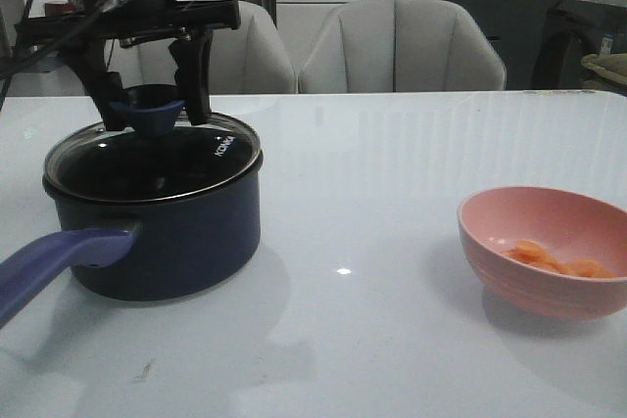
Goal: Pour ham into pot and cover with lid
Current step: 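Grasp the knob and lift the glass lid off the saucepan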
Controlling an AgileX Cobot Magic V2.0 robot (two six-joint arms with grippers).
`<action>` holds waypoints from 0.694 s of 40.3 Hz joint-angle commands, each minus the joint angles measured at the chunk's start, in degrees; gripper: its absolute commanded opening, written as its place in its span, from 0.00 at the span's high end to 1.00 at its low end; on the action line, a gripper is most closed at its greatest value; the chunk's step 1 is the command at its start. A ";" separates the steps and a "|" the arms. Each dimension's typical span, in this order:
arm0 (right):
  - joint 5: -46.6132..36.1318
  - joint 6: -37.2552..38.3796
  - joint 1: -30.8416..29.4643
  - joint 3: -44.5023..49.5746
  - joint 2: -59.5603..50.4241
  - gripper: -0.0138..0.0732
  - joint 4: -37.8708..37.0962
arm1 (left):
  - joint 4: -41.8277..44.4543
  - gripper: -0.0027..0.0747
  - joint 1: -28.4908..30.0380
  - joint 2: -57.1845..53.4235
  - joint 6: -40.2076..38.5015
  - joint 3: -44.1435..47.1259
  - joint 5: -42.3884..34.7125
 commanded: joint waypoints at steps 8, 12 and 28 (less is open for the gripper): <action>-4.70 -0.03 -0.35 0.43 -1.15 0.68 -0.51 | -0.15 0.77 0.52 -5.92 2.41 -2.12 1.74; -4.70 -0.03 -0.35 0.43 -1.15 0.68 -0.51 | -0.15 0.77 1.50 -7.12 2.79 -2.12 1.74; -4.70 -0.03 -0.35 0.43 -1.15 0.68 -0.51 | -0.37 0.77 10.26 -14.25 8.67 -1.01 1.74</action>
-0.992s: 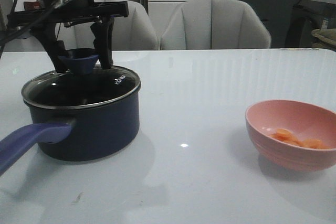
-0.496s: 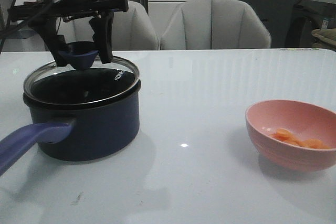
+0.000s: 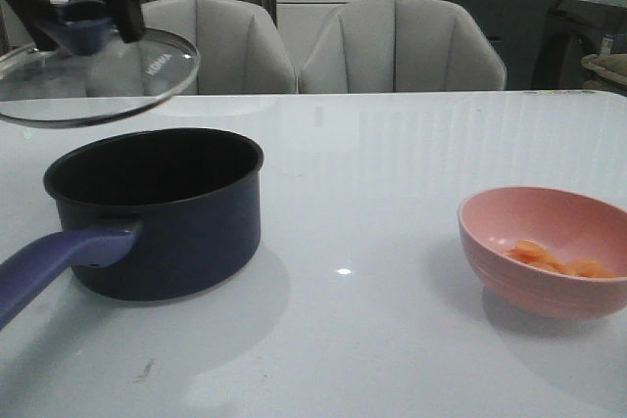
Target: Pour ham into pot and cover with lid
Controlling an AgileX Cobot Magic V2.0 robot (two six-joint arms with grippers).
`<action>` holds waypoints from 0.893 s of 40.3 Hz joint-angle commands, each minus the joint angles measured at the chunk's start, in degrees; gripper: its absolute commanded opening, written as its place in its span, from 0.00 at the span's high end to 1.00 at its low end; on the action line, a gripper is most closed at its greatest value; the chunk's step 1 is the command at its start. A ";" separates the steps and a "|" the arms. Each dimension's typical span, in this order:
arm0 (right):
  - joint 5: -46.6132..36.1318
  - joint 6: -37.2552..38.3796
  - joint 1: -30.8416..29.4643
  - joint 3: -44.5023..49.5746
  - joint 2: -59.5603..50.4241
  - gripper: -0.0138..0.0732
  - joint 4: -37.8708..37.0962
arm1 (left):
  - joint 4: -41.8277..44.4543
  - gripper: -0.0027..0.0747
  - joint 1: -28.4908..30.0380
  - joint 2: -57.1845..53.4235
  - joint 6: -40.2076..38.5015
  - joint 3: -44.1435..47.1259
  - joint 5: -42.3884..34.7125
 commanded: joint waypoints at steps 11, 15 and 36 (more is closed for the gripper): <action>-4.70 -0.03 -0.35 0.43 -1.15 0.68 -0.51 | -0.13 0.77 10.46 -8.76 5.25 6.45 1.42; -4.70 -0.03 -0.35 0.43 -1.15 0.68 -0.51 | -0.13 0.77 13.55 -8.99 6.18 10.44 1.42; -4.70 -0.03 -0.40 0.43 -1.15 0.68 -0.51 | -0.04 0.77 20.71 -8.82 8.25 30.04 -14.04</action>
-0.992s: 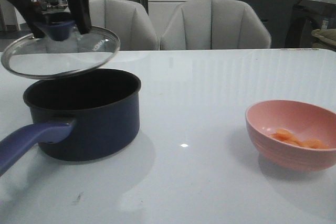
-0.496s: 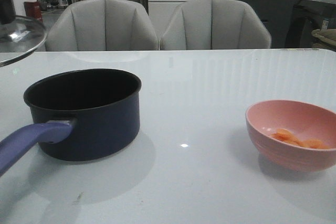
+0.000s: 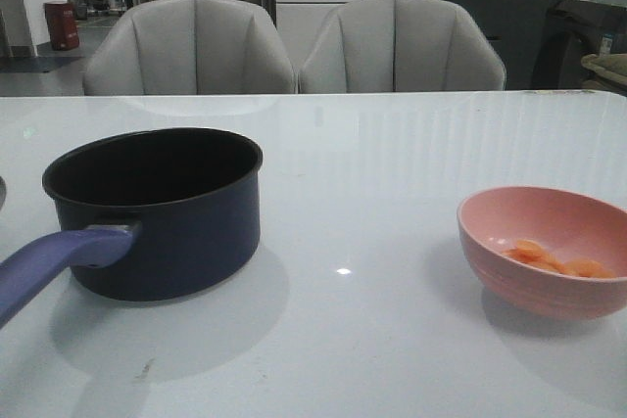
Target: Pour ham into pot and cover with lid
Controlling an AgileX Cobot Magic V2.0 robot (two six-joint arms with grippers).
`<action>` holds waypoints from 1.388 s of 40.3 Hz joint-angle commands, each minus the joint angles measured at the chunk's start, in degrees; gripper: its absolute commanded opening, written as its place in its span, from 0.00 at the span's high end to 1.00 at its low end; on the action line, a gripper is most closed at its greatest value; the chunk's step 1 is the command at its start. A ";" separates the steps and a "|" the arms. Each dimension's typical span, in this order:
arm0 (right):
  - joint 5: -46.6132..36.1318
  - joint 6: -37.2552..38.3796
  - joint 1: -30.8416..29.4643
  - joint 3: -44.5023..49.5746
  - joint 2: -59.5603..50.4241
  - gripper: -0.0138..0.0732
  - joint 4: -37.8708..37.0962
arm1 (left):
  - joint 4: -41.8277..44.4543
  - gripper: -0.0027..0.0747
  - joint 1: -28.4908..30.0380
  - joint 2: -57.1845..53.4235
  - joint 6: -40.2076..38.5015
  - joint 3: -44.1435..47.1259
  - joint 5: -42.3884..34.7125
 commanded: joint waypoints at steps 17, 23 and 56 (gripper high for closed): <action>-4.70 -0.03 -0.27 0.43 -1.15 0.68 -0.51 | -0.89 0.72 2.79 1.29 1.99 2.11 -5.18; -4.70 -0.03 -0.27 0.43 -1.15 0.68 -0.51 | -1.01 0.66 2.79 3.22 2.62 2.11 -4.46; -4.70 -0.03 -0.27 0.43 -1.15 0.68 -0.51 | 0.53 0.25 2.17 2.25 4.80 -1.82 1.76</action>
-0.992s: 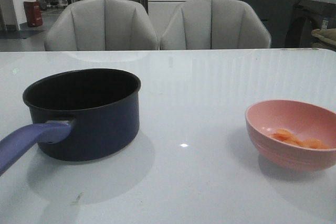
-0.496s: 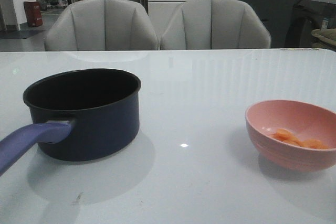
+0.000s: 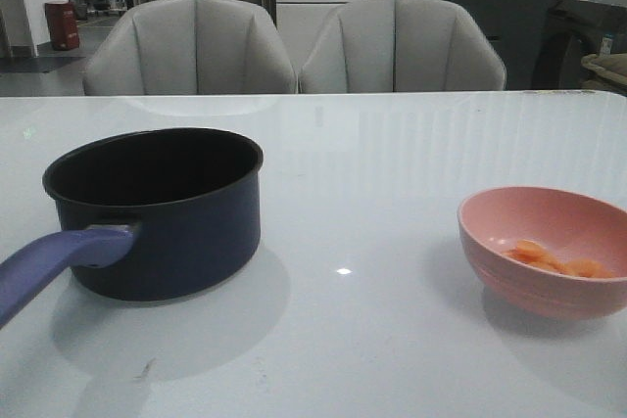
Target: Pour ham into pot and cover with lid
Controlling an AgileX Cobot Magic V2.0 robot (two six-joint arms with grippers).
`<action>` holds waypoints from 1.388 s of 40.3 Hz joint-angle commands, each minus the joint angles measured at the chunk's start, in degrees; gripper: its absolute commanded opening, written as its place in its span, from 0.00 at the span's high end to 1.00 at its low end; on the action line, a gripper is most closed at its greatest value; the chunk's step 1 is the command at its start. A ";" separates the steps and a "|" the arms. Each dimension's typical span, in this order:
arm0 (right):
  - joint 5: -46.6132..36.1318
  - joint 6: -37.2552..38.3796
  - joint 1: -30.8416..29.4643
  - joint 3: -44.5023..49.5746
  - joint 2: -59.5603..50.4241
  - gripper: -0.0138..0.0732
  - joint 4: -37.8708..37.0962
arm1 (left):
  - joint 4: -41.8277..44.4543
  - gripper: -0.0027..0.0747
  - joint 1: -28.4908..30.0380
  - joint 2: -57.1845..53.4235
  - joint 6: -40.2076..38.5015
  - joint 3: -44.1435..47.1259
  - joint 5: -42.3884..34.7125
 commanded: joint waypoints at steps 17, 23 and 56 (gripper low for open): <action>-4.70 -0.03 -0.27 0.43 -1.15 0.68 -0.51 | -3.65 0.25 -3.58 -23.76 2.23 8.69 -12.08; -4.70 -0.03 -0.27 0.43 -1.15 0.68 -0.51 | -5.37 0.25 -3.58 -34.74 2.23 16.37 -19.99; -4.70 -0.03 -0.27 0.43 -1.15 0.68 -0.51 | 2.44 0.25 -15.67 -91.30 2.23 46.24 -37.01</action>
